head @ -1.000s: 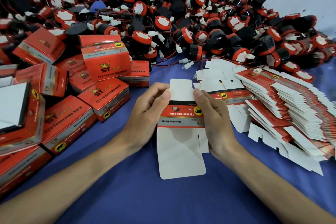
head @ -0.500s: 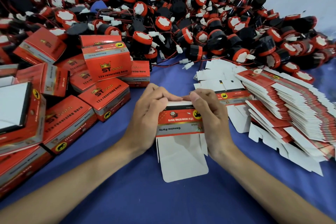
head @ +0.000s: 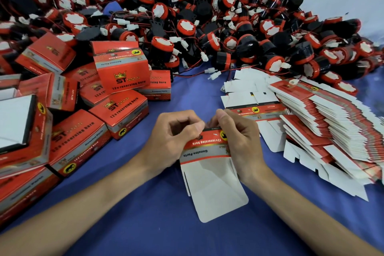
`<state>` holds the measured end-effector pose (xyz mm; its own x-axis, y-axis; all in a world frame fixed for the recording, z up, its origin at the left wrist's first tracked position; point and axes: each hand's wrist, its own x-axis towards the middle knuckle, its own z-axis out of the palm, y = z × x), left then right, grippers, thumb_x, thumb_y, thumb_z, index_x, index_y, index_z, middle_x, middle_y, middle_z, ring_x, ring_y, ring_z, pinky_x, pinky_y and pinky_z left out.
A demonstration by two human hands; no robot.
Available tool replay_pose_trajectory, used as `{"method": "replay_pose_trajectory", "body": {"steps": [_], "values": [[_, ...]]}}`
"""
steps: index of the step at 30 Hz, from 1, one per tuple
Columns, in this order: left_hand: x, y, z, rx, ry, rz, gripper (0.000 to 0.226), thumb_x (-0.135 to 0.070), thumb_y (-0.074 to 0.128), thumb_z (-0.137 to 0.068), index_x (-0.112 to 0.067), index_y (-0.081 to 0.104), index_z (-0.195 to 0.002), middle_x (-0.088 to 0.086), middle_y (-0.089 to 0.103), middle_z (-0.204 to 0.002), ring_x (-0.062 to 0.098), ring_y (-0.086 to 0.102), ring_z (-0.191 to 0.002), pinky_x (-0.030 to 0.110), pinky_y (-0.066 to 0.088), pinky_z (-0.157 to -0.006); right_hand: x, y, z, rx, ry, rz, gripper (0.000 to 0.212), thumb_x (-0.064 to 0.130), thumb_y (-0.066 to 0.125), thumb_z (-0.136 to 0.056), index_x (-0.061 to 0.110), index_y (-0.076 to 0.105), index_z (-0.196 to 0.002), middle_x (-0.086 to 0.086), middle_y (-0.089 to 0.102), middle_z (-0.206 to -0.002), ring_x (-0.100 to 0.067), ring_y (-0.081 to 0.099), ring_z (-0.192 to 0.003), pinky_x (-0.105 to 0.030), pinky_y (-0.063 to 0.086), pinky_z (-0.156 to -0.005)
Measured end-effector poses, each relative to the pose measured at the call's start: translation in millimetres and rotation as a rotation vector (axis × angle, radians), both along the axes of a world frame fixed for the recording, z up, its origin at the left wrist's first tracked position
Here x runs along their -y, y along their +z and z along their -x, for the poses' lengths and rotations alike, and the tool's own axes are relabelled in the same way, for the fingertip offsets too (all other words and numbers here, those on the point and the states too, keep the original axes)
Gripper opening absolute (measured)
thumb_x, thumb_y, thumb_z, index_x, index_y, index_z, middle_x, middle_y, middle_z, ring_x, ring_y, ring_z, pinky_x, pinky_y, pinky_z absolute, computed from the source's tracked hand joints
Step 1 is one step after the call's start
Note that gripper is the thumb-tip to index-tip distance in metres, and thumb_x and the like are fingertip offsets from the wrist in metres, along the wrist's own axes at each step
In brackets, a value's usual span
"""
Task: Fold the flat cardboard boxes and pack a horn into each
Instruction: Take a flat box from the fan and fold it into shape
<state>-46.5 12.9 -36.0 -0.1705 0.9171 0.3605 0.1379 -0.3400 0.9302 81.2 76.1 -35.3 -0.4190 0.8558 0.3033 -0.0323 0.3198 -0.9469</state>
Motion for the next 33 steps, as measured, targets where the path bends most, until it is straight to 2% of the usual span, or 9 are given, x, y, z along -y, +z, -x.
{"method": "replay_pose_trajectory", "body": {"steps": [7,12,14,17,19,21,25,29,33], "values": [[-0.5,5.2,-4.7,0.023,-0.019,0.078,0.019,-0.018,0.050,-0.085,-0.007,0.062,-0.075,-0.001,0.061,-0.070,0.009,0.056,-0.066,0.019,0.045,-0.064,1.1,3.2,2.8,-0.034,-0.069,0.000,0.055,0.030,0.047,-0.089,-0.017,0.042,-0.061,-0.027,0.039,-0.057,-0.022,0.033,-0.053,-0.040,0.027,-0.052],[-2.5,12.2,3.1,-0.141,-0.169,0.269,0.028,-0.036,0.060,-0.080,-0.009,0.061,-0.088,-0.004,0.062,-0.079,0.008,0.057,-0.071,0.017,0.043,-0.066,-16.5,10.7,-1.1,0.012,-0.118,0.034,0.044,0.020,0.050,-0.099,-0.003,0.047,-0.061,-0.008,0.043,-0.056,-0.011,0.039,-0.052,-0.026,0.033,-0.053],[-3.5,10.8,6.9,-0.037,-0.160,0.352,0.026,-0.034,0.067,-0.077,-0.011,0.064,-0.088,0.001,0.063,-0.081,0.013,0.058,-0.073,0.019,0.044,-0.064,-20.2,17.5,-4.5,0.045,-0.146,0.014,0.037,0.020,0.045,-0.100,0.007,0.053,-0.067,0.000,0.053,-0.064,-0.011,0.049,-0.060,-0.024,0.041,-0.060],[-9.6,6.8,7.4,0.444,-0.092,0.387,0.022,-0.035,0.063,-0.078,-0.016,0.070,-0.086,0.001,0.069,-0.080,0.014,0.063,-0.073,0.018,0.050,-0.058,-19.9,34.1,-18.0,0.117,-0.317,-0.529,0.025,0.015,0.044,-0.097,0.006,0.060,-0.079,-0.006,0.059,-0.082,-0.017,0.053,-0.076,-0.024,0.040,-0.069],[-15.1,5.1,9.1,0.694,-0.034,0.336,0.029,-0.036,0.055,-0.086,-0.017,0.074,-0.095,0.000,0.073,-0.094,0.011,0.066,-0.086,0.020,0.055,-0.069,-10.7,43.1,-25.1,0.217,-0.295,-0.966,0.029,0.008,0.044,-0.095,-0.003,0.063,-0.076,-0.013,0.060,-0.079,-0.023,0.054,-0.072,-0.021,0.039,-0.068],[-16.8,4.9,12.5,0.856,0.010,0.263,0.034,-0.035,0.048,-0.095,-0.019,0.077,-0.093,0.000,0.073,-0.099,0.011,0.067,-0.091,0.023,0.055,-0.076,1.5,46.5,-21.7,0.415,-0.192,-1.061,0.032,0.010,0.048,-0.093,-0.003,0.062,-0.068,-0.011,0.060,-0.066,-0.026,0.053,-0.058,-0.030,0.044,-0.057],[-12.9,1.9,7.4,0.829,-0.074,0.250,0.038,-0.036,0.045,-0.094,-0.014,0.076,-0.096,0.005,0.073,-0.102,0.014,0.068,-0.096,0.028,0.055,-0.086,-1.4,57.4,1.6,0.875,0.061,-0.627,0.029,0.037,0.050,-0.090,0.010,0.060,-0.091,-0.003,0.066,-0.089,-0.028,0.058,-0.081,-0.035,0.043,-0.075],[-10.7,-0.9,5.6,0.635,-0.125,0.232,0.047,-0.039,0.039,-0.091,-0.009,0.062,-0.120,0.011,0.066,-0.120,0.020,0.061,-0.113,0.037,0.049,-0.100,-16.9,58.0,13.1,0.649,0.105,-0.478,0.010,0.019,0.063,-0.086,0.010,0.060,-0.091,0.005,0.060,-0.090,-0.014,0.054,-0.089,-0.020,0.040,-0.076],[-8.8,-2.4,10.9,0.386,-0.074,0.250,0.038,-0.033,0.046,-0.086,-0.007,0.060,-0.110,0.008,0.066,-0.108,0.018,0.061,-0.106,0.033,0.048,-0.100,-25.8,46.6,6.9,0.491,0.191,-0.128,0.016,0.004,0.069,-0.082,0.006,0.064,-0.097,-0.004,0.069,-0.094,-0.019,0.067,-0.089,-0.042,0.056,-0.082]]}}
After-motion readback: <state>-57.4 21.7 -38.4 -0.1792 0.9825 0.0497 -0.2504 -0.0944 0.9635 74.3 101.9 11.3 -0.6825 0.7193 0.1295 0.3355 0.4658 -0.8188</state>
